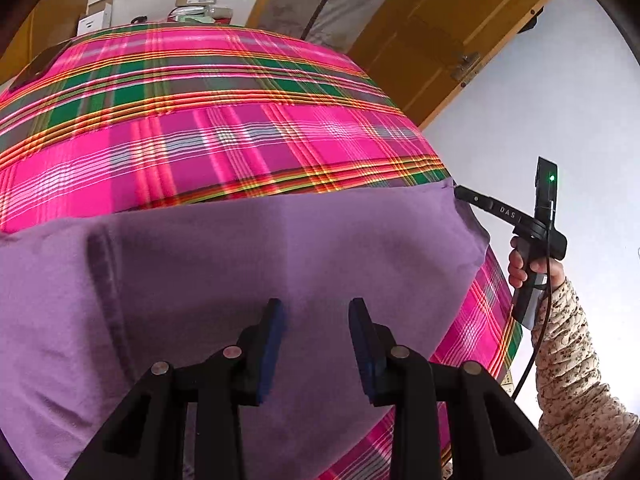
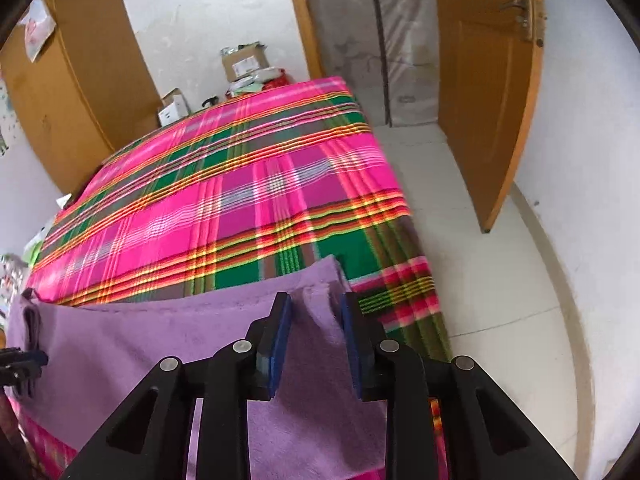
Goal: Fold clothes
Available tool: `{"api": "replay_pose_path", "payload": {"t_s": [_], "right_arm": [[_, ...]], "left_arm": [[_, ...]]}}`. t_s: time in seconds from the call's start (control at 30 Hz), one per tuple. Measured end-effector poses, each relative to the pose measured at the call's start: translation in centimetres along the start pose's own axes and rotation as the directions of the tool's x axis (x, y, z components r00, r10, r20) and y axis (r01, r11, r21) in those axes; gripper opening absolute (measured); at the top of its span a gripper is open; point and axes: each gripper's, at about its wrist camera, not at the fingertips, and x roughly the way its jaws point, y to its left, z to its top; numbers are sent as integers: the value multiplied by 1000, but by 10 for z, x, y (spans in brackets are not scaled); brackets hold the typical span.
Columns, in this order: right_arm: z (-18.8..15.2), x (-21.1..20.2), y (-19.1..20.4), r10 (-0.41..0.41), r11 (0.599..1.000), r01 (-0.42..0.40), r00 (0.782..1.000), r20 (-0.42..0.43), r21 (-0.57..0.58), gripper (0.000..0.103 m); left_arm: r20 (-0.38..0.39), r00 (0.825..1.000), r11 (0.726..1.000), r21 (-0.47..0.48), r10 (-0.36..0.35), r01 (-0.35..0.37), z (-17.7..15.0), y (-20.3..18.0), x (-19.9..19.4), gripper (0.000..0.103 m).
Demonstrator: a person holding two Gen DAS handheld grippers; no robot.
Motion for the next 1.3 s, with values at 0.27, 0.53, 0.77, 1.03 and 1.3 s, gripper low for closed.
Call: {"api": "replay_pose_path", "payload": {"t_s": [0.27,0.53,0.77,1.03,1.3], "right_arm": [[8,-7,5,-80,997,81,995,65,-17,4],[7,8,2,-102,995,103,994,29,-6,4],[5,4,-8,-106,994,106,994,5,30,8],[-22,-49,-41,-30,979,8,994,104,205,29],[-59,-54,-46,12,957,-39,996,94,288,46]], "left_arm": [[0,1000,1000,-1,8,-8,10,-3,10,34],[1,1000,1000,-18,8,-8,13,-3,18,34],[-1,1000,1000,-21,12,-12,14,-3,21,34],[6,1000,1000,5,3,-3,12,-15,19,34],[-20,1000,998,53,-15,16,6,-36,29,34]]}}
